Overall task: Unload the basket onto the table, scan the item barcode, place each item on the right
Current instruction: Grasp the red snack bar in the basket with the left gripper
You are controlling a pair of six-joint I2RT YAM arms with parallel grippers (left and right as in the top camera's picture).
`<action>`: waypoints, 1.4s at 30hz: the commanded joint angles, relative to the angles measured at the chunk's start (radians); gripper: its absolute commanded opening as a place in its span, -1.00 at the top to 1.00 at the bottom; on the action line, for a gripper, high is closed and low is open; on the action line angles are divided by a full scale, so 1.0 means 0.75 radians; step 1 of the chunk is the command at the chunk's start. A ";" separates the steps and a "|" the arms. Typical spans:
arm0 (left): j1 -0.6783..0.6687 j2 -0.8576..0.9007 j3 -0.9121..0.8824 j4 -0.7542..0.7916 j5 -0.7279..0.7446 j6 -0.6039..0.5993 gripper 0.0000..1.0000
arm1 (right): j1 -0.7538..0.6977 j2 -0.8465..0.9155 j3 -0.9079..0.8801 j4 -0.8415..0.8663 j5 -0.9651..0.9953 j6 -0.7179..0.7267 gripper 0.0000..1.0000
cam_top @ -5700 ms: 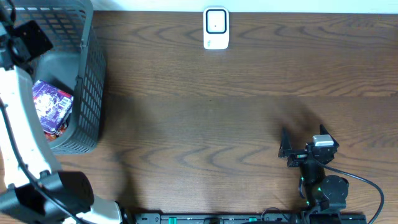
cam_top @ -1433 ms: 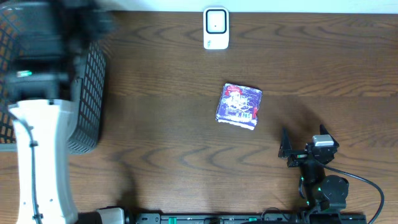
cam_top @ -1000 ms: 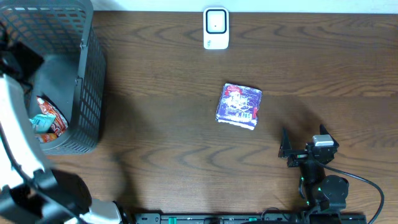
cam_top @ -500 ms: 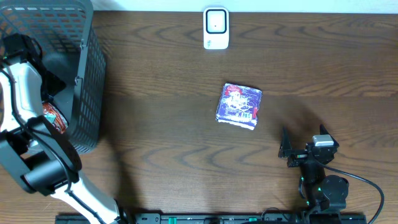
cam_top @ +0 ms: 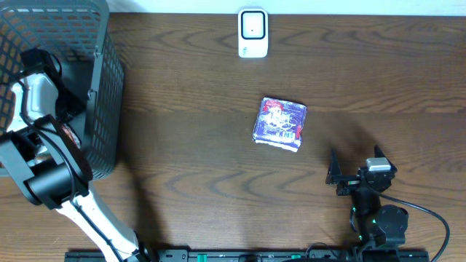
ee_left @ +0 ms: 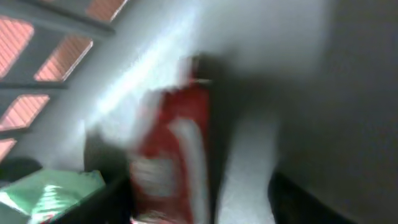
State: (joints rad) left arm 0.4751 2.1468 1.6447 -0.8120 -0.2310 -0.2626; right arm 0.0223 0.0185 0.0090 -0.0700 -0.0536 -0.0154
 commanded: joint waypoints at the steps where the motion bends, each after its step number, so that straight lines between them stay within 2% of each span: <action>1: 0.001 0.052 -0.006 -0.017 0.014 0.011 0.42 | -0.008 -0.006 -0.005 -0.001 -0.007 0.004 -0.99; 3: 0.001 0.041 -0.006 -0.022 0.014 0.011 0.83 | -0.008 -0.006 -0.005 -0.001 -0.007 0.004 -0.99; 4: 0.001 0.032 -0.006 -0.027 0.014 0.010 0.85 | -0.008 -0.006 -0.005 -0.001 -0.007 0.004 -0.98; 8: -0.012 -0.074 0.010 -0.043 0.015 0.003 0.86 | -0.008 -0.006 -0.005 -0.001 -0.007 0.004 -0.99; 10: -0.033 -0.202 0.037 -0.039 0.019 -0.002 0.86 | -0.008 -0.006 -0.005 -0.001 -0.007 0.004 -0.99; 20: -0.178 -0.761 0.044 0.177 0.066 -0.005 0.86 | -0.008 -0.006 -0.005 -0.001 -0.007 0.004 -0.99; 27: -0.376 -1.077 0.044 0.202 0.121 -0.135 0.86 | -0.008 -0.006 -0.005 -0.001 -0.007 0.004 -0.99; 30: -0.499 -1.159 0.044 0.202 0.194 -0.141 0.85 | -0.008 -0.006 -0.005 -0.001 -0.007 0.004 -0.99; 37: -0.780 -1.162 0.033 0.122 0.284 -0.141 0.85 | -0.008 -0.006 -0.005 -0.001 -0.007 0.004 -0.99; 42: -0.963 -0.935 -0.036 0.016 0.283 -0.157 0.86 | -0.008 -0.006 -0.005 -0.001 -0.007 0.004 -0.99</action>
State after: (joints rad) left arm -0.1879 1.3300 1.6569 -0.7677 -0.0311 -0.3641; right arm 0.0223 0.0185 0.0090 -0.0700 -0.0536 -0.0154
